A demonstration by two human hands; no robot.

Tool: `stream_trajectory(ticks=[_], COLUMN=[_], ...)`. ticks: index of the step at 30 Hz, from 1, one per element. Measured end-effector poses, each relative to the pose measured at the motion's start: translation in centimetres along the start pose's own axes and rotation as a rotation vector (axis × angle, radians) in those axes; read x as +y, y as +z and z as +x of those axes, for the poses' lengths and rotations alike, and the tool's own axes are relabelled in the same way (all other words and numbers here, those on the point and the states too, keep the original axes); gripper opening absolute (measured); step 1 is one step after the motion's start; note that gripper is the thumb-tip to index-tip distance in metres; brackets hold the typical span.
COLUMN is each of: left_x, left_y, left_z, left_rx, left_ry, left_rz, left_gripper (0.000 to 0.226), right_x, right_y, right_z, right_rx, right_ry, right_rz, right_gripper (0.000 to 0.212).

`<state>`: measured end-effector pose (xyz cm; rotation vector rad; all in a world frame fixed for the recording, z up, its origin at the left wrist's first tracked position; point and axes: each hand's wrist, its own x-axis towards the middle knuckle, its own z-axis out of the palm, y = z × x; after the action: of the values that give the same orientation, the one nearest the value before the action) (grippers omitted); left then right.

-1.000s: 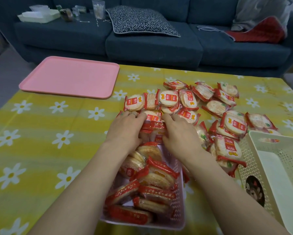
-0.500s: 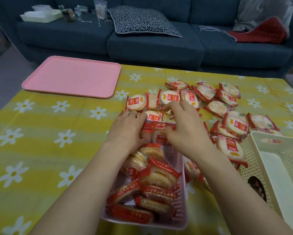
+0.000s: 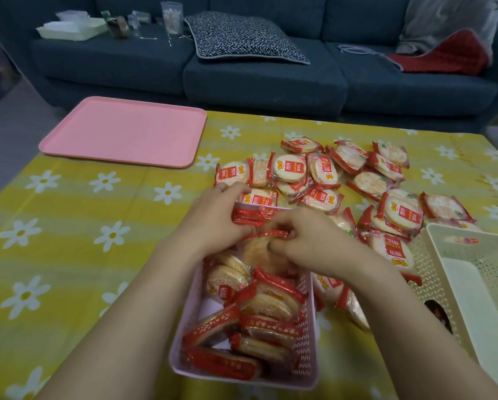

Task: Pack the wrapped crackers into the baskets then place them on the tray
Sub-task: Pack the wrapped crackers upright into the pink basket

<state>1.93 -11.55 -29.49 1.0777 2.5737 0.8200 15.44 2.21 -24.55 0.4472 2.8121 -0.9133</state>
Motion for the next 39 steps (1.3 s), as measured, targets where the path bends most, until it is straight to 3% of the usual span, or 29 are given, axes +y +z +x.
stream_trajectory(ticks=[6,12,16,19,21,24,27,30,34,39], left_x=[1.9,3.5,3.9,3.7,3.4,3.2,3.0,3.1,3.3,3.0], left_y=[-2.4,-3.1,-2.7,-2.4,-2.4,-2.5,-2.4,-2.2,-2.2,-3.1], left_z=[-0.2,-0.8,-1.2,-1.2,-1.0,-0.9,-0.9,-0.9,-1.3,-1.3], left_rx=[0.153,0.201,-0.032,-0.049,-0.003,-0.015,-0.079,-0.114,-0.132,0.006], left_ry=[-0.101,-0.112,0.014,0.028,0.006,-0.035,-0.034,-0.022,-0.012,-0.075], left_rz=[-0.500,-0.592,-0.641,-0.609,-0.580,-0.622,-0.639,-0.606,-0.660,-0.712], left_gripper=[0.031,0.049,0.051,0.044,0.048,0.044,0.043,0.036,0.045,0.053], right_x=[0.4,-0.1,-1.3,-1.9,-1.8,-0.7,0.2,0.1,0.3,0.9], right_y=[-2.6,-2.5,-1.7,-2.0,-2.2,-1.9,-1.8,-1.6,-1.5,-2.4], right_z=[-0.7,-0.5,-0.2,-0.3,-0.2,-0.2,-0.5,-0.3,-0.2,-0.4], right_rx=[0.151,0.418,0.315,0.176,0.207,0.474,0.553,0.423,0.436,0.410], right_ry=[0.057,0.151,0.216,0.200,0.206,0.153,-0.049,-0.107,-0.096,0.013], right_rz=[0.429,0.720,1.099,1.340,1.311,0.801,0.449,0.427,0.379,0.726], right_gripper=[0.008,0.012,0.036,0.047,0.042,0.018,0.045,0.055,0.039,0.035])
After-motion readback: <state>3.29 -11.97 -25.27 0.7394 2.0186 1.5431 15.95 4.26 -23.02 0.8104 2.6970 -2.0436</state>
